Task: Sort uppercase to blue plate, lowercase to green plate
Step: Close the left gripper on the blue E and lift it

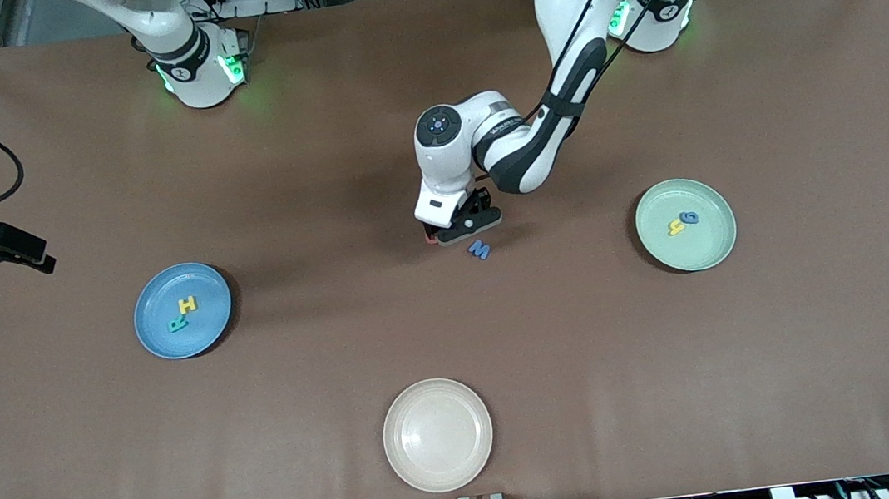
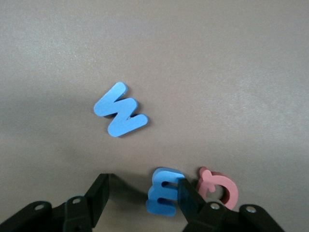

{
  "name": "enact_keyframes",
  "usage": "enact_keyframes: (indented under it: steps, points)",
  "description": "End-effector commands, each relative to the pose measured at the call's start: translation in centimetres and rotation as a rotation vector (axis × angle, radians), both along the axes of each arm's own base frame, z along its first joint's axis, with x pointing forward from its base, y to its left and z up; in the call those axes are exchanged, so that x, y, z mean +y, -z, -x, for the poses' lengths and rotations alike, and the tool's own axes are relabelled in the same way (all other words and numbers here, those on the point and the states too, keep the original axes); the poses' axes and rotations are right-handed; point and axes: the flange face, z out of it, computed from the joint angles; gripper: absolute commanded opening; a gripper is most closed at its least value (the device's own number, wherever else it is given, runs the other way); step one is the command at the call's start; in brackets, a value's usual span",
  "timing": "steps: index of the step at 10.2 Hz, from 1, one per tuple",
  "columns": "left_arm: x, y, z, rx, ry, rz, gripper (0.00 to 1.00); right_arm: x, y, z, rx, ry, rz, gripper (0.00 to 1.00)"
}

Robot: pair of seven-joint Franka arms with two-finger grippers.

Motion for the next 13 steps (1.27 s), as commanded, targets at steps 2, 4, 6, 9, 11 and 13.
enact_keyframes:
  steps: [2,4,6,9,11,13]
  points:
    - [-0.3,-0.77,-0.71,-0.025,0.021,0.006,0.68,-0.31,-0.39,0.26,0.005,0.005,-0.005,1.0]
    - [-0.25,-0.61,-0.65,-0.021,0.034,0.004,0.67,-0.32,-0.3,0.22,0.007,0.005,-0.005,1.0]
    - [-0.27,-0.63,-0.65,-0.022,0.035,0.005,0.65,-0.31,-0.21,0.18,0.008,0.005,-0.007,1.0]
    - [-0.16,-0.43,-0.52,-0.012,0.009,0.006,0.6,-0.4,-0.12,0.15,0.01,0.007,-0.007,1.0]
    - [-0.14,-0.73,-0.65,-0.014,-0.068,0.017,0.58,-0.31,-0.05,0.16,0.011,0.007,-0.007,1.0]
    - [0.19,-1.01,-1.22,-0.003,-0.134,0.029,0.58,-0.31,0.04,0.18,0.014,0.007,-0.007,1.0]
